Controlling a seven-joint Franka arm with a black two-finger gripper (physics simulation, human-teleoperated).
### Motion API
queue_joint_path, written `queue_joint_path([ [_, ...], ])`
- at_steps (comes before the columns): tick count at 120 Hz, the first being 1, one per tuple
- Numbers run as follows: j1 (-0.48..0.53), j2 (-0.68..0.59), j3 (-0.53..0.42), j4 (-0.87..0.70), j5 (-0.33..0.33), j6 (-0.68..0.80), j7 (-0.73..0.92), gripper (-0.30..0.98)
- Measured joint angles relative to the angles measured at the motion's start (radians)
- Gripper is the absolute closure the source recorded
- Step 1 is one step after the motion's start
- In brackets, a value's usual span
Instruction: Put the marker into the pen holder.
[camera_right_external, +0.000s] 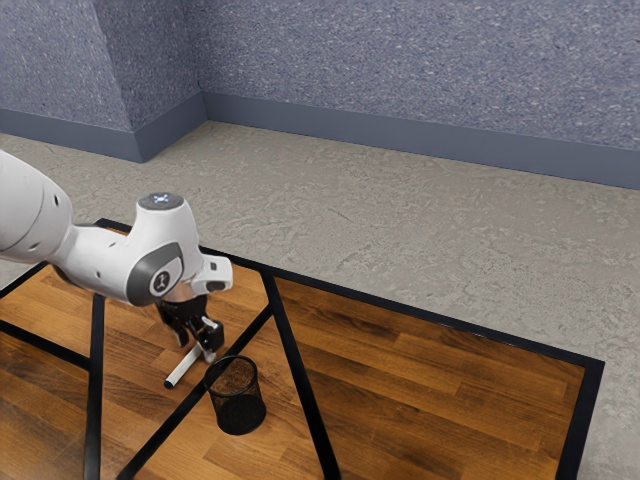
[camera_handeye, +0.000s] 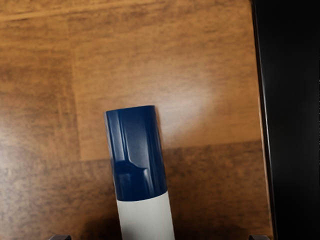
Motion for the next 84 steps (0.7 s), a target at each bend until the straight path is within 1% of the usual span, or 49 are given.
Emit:
queue_joint_path([
  [17, 0.000, 0.000, 0.000, 0.003, 0.000, 0.000, 0.003, 0.39],
  [37, 0.000, 0.002, 0.000, 0.004, 0.000, 0.000, 0.006, 0.52],
  [72, 0.000, 0.008, 0.001, 0.005, 0.003, 0.001, 0.006, 0.67],
  [84, -0.002, -0.024, 0.002, 0.005, 0.006, 0.002, 0.003, 0.70],
])
